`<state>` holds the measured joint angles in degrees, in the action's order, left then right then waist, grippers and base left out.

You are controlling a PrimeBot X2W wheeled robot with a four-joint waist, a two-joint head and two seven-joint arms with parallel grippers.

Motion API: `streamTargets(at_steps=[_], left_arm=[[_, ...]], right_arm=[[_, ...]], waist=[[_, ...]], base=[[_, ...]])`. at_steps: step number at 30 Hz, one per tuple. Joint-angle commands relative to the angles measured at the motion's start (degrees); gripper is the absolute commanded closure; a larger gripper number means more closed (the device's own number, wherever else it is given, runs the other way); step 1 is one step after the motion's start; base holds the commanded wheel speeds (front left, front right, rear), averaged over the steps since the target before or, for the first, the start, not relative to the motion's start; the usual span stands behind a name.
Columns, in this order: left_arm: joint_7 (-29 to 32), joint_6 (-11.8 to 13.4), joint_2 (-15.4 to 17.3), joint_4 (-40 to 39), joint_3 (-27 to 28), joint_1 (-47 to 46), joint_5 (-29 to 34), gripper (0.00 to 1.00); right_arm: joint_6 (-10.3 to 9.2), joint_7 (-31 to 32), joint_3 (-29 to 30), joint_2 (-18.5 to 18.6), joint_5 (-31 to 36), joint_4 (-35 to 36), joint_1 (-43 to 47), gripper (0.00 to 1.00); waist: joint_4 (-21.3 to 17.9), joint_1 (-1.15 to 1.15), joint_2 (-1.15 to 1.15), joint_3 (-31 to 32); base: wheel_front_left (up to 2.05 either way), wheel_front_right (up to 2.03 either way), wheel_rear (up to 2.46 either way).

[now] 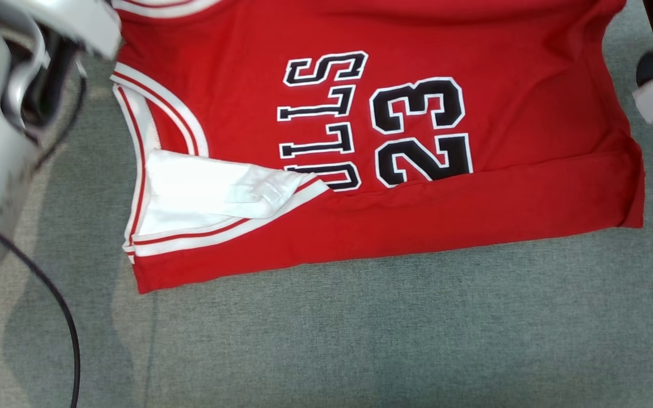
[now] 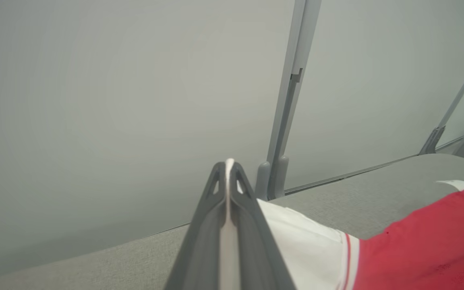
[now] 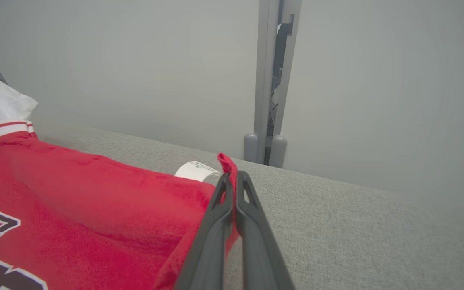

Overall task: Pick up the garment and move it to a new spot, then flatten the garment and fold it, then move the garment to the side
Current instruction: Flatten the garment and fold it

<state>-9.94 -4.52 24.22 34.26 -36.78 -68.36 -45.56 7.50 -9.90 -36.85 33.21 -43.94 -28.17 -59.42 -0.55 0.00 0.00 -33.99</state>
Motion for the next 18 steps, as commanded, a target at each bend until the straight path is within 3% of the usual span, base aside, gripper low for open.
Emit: streamTargets(at_steps=[1,5,11,15,18], left_arm=[[-0.4,1.0,0.9,-2.4,0.3,2.0,-0.3,1.0],[-0.5,5.8,4.8,-17.6,1.2,11.6,-1.0,1.0],[0.0,14.0,11.4,-41.4,3.4,27.2,-3.1,1.0],[0.3,18.5,15.0,-52.1,4.6,35.3,-4.0,1.0],[0.6,20.5,17.0,-56.6,5.6,40.1,-5.7,1.0]], right_arm=[[-0.02,-1.1,0.3,0.9,0.6,1.0,1.4,1.0],[-0.02,-3.9,2.6,2.9,3.8,6.4,7.2,1.0],[-0.02,-5.0,9.2,3.0,6.9,14.7,18.0,1.0],[-0.02,-5.1,13.7,2.3,7.2,18.7,24.9,1.0],[-0.02,-4.6,16.7,1.5,6.5,20.4,29.5,1.0]], waist=[[0.4,0.0,0.0,0.3],[1.2,0.0,0.0,0.8],[1.7,0.0,0.0,2.0],[2.1,0.0,0.0,2.6],[2.1,0.0,0.0,2.9]], base=[[0.0,0.0,0.0],[0.0,0.0,0.0],[0.0,0.0,0.0],[0.0,0.0,0.0],[0.0,0.0,0.0]])
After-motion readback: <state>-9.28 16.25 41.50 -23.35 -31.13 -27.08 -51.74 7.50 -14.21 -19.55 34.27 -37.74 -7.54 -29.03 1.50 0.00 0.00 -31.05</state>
